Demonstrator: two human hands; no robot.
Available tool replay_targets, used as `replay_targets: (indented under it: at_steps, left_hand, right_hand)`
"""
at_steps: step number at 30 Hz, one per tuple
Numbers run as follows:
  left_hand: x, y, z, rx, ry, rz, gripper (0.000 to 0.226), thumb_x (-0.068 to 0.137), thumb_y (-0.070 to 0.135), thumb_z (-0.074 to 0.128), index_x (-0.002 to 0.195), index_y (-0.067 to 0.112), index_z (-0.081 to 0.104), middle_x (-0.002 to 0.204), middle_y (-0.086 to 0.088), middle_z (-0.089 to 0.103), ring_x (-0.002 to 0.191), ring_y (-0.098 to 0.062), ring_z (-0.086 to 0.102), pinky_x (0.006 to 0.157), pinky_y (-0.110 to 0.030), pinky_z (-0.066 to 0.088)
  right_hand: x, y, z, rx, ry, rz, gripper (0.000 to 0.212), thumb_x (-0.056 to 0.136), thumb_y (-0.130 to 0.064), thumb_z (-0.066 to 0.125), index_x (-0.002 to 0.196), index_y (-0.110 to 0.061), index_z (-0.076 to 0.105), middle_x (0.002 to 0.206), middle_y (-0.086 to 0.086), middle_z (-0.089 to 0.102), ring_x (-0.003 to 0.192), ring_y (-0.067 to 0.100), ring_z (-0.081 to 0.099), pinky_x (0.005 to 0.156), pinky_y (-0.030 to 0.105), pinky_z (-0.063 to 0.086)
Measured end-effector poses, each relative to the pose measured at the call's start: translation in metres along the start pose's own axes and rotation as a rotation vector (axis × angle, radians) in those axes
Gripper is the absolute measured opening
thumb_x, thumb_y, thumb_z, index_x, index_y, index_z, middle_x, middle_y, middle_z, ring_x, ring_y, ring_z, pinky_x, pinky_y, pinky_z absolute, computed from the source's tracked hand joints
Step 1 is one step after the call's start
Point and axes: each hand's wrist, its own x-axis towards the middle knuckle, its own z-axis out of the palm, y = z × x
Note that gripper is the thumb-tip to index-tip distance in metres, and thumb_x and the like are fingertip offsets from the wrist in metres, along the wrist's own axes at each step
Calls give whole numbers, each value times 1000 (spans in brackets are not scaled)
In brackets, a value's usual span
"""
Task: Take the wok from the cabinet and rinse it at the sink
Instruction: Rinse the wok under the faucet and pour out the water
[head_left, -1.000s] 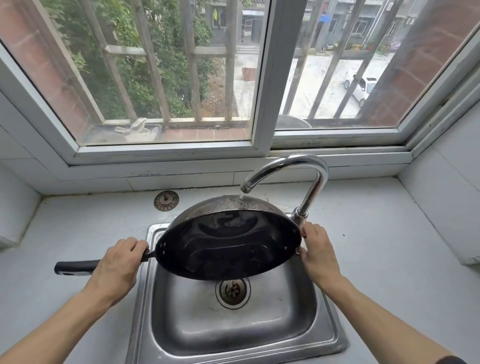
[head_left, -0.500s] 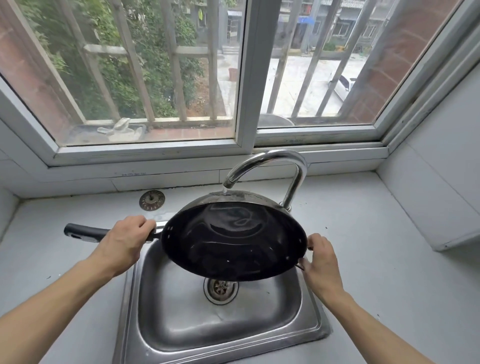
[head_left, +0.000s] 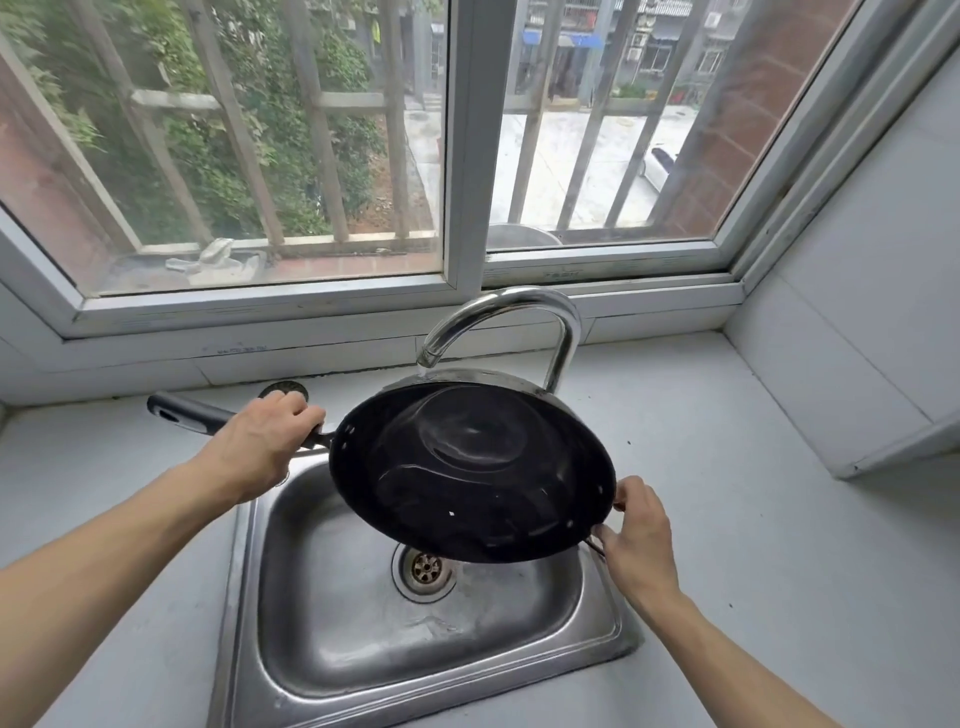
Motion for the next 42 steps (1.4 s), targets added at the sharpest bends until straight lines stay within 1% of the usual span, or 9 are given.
replay_targets:
  at_steps: [3,5,9,17,24,28,31,34,42]
  left_hand:
    - [5,1,-4,19,2,17,31,70,-8,64,92,13,60,83,-5,53,69,-27,48,59,-38,45]
    - [9,1,-5,28,-10,15,30,74,-6,60,97,13,60,89,-6,56,75,-28,49,65,-41,47]
    - [15,1,-9,34,-30,19,29,79,-4,55,101,15,57,97,-6,56,81,-27,48,72,-42,47]
    - [21,7,-13,77,-42,45,26,83,-1,51,101,17,54,97,-5,53,83,-27,47,73,-39,43]
    - [14,4,-6,47,-37,36,27,79,-5,52,96,15,55,90,-5,51,77,-26,45,69,-41,45]
    - [1,-3,-3,21,-42,-21,30,76,-5,58,97,15,56,88,-4,50,75,-25,43,65,-40,44]
    - [-11,-9,-2,4,-62,-65,29,77,1,62,101,16,56,91,-3,52,79,-25,47,70,-39,45]
    - [-24,-15,-1,-26,-78,-109,26,81,2,60,102,15,56,93,-4,53,81,-25,48,72,-40,46]
    - [-58,-25,3,-145,-57,-218,17,84,2,59,99,10,59,89,-7,54,83,-29,49,68,-44,46]
  right_hand:
    - [-1,2,0,5,2,15,48,71,-5,81,85,-30,43,89,-8,52,88,14,51,69,24,44]
    - [-2,3,1,10,4,18,48,72,-7,82,85,-30,43,90,-8,52,88,13,52,70,23,43]
    - [-2,3,1,0,3,31,48,73,-7,82,86,-33,43,91,-10,52,90,11,52,73,28,48]
    - [-7,8,-4,-9,1,30,52,73,-11,84,85,-39,42,90,-13,52,89,6,52,69,17,40]
    - [-6,5,-4,-16,-7,25,53,73,-8,84,85,-38,42,90,-13,52,89,5,52,69,16,39]
    - [-2,-3,0,-12,-16,0,51,73,-6,82,85,-36,42,91,-12,52,90,6,51,70,18,41]
    - [3,-11,4,-13,-23,-32,50,72,-3,81,86,-32,43,90,-11,53,90,8,51,72,22,44]
    - [7,-20,8,-21,-30,-79,47,72,-3,80,86,-29,44,89,-10,52,88,12,51,73,27,46]
    - [22,-46,20,-75,-43,-184,41,75,1,73,84,-24,42,84,-6,50,84,20,47,70,38,46]
